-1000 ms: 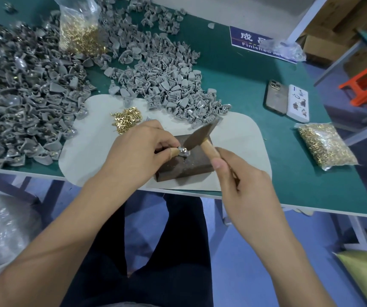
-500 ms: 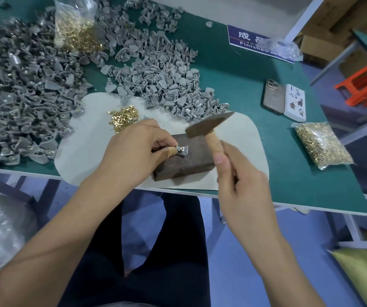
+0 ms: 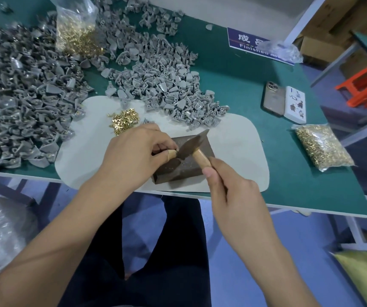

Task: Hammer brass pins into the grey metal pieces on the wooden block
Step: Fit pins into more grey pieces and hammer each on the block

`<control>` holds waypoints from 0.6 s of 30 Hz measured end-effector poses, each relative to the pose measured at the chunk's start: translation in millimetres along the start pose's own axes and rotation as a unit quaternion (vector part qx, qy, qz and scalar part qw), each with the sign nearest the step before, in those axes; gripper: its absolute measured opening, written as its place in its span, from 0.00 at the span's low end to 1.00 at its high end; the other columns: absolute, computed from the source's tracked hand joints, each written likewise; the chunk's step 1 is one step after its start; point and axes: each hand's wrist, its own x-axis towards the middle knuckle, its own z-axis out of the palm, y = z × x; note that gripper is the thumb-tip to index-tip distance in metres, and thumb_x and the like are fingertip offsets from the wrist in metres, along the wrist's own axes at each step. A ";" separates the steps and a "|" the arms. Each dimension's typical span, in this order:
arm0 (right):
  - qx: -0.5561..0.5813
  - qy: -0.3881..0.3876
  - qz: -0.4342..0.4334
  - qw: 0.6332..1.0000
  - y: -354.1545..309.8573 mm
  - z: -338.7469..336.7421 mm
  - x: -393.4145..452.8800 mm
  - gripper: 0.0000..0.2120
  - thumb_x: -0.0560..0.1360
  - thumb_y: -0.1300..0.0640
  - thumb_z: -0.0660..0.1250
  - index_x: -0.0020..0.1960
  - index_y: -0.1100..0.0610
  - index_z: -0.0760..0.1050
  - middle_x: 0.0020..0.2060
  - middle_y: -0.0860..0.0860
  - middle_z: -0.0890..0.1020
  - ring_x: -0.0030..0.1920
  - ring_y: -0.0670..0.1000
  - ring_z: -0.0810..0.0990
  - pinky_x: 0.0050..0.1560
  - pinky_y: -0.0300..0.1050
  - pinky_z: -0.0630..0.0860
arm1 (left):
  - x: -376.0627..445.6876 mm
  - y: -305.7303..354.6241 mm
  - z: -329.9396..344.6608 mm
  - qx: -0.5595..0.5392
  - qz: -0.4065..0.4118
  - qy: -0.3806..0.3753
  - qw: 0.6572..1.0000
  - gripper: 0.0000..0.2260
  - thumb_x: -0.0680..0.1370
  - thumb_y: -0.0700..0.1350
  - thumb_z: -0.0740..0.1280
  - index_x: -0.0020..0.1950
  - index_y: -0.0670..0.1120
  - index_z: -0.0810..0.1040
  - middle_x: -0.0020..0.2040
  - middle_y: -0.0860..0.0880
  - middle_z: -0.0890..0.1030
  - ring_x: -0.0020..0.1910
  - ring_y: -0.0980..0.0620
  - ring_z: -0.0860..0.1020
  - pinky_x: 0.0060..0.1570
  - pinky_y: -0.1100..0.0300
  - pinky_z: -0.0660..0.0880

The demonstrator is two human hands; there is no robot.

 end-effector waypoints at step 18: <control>-0.023 0.084 0.110 0.990 50.2 15.4 51.0 0.19 0.83 0.61 0.60 0.73 0.51 0.73 0.50 0.53 0.69 0.35 0.50 0.68 0.41 0.50 0.65 | -24.6 -70.3 -55.1 -0.006 -0.165 0.145 0.976 0.02 0.75 0.53 0.71 0.46 0.60 0.79 0.44 0.65 0.79 0.38 0.60 0.76 0.41 0.54 0.76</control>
